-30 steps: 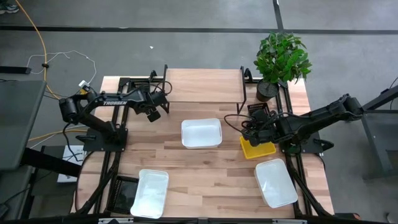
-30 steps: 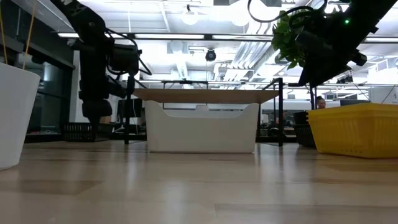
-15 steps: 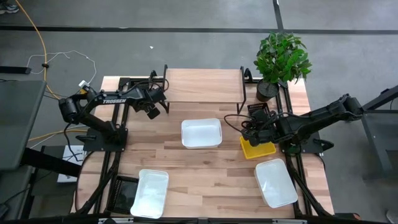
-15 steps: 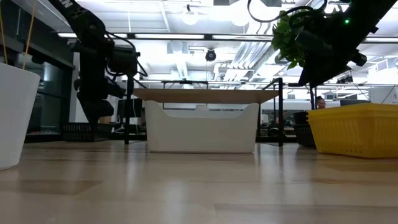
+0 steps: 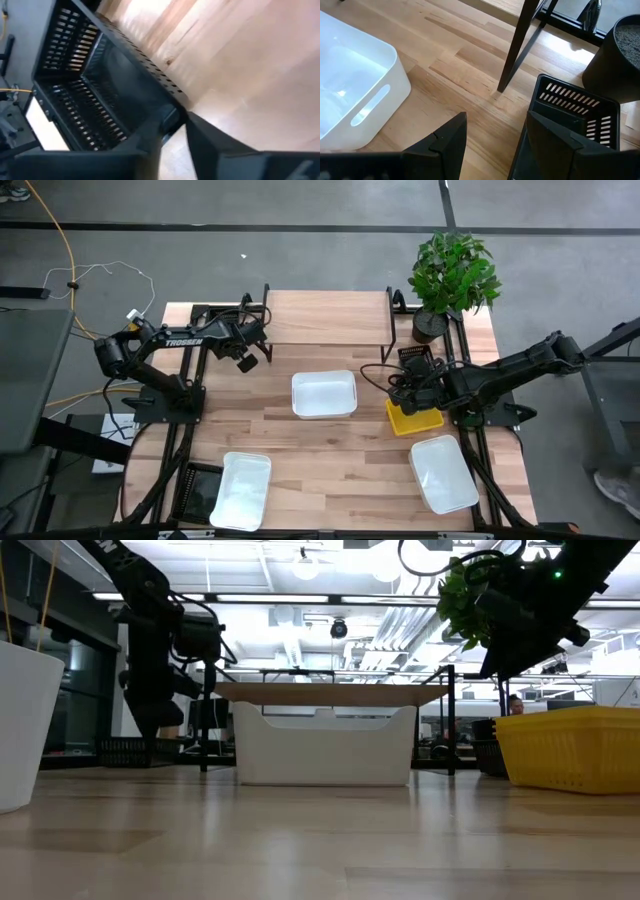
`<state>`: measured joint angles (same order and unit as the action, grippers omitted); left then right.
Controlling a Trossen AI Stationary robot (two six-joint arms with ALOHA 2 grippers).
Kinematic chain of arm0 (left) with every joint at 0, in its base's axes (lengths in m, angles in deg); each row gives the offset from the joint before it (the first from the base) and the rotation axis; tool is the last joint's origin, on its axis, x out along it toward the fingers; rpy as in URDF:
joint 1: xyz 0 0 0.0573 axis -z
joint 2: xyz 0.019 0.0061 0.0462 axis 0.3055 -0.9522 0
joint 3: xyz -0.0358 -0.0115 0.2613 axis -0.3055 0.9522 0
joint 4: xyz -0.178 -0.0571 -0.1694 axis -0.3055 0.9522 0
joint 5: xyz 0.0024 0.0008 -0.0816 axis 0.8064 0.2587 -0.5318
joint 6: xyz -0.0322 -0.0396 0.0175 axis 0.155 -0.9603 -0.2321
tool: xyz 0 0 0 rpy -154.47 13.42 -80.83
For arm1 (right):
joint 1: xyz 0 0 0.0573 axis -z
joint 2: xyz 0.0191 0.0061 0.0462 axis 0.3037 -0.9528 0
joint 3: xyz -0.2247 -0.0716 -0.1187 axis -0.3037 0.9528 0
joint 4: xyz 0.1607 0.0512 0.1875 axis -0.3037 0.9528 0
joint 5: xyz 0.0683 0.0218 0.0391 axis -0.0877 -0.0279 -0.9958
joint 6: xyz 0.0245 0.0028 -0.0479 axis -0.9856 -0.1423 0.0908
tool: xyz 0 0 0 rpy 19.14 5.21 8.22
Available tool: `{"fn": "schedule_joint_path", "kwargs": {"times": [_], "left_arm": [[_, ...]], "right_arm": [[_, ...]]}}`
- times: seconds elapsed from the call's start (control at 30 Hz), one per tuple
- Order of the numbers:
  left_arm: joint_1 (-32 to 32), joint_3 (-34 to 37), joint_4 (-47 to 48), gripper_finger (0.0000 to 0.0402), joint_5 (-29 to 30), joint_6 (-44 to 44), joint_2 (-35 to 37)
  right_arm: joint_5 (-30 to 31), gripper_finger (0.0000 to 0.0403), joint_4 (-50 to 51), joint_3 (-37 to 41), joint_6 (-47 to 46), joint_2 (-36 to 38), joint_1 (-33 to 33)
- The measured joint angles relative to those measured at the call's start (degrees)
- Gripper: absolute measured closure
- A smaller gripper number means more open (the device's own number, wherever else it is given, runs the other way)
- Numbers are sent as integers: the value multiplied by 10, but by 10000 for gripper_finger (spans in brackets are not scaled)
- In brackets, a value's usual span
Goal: Stack baskets on shelf by color
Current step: Stack the top left black bin on top of the bottom left black bin
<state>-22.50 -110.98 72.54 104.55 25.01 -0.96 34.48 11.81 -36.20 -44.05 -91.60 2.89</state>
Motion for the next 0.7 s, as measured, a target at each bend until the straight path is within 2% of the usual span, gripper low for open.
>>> {"fn": "schedule_joint_path", "kwargs": {"times": [0.13, 0.5, 0.7], "left_arm": [[0, 0, -3, 393, 1, 1, 0], [6, 1, -3, 400, -3, 0, 13], [29, -18, 50, 401, -10, -15, 53]], "right_arm": [[-7, 210, 0, 0, 0, 0, 0], [-10, 210, 0, 0, 0, 0, 0], [-9, 210, 0, 0, 0, 0, 0]]}}
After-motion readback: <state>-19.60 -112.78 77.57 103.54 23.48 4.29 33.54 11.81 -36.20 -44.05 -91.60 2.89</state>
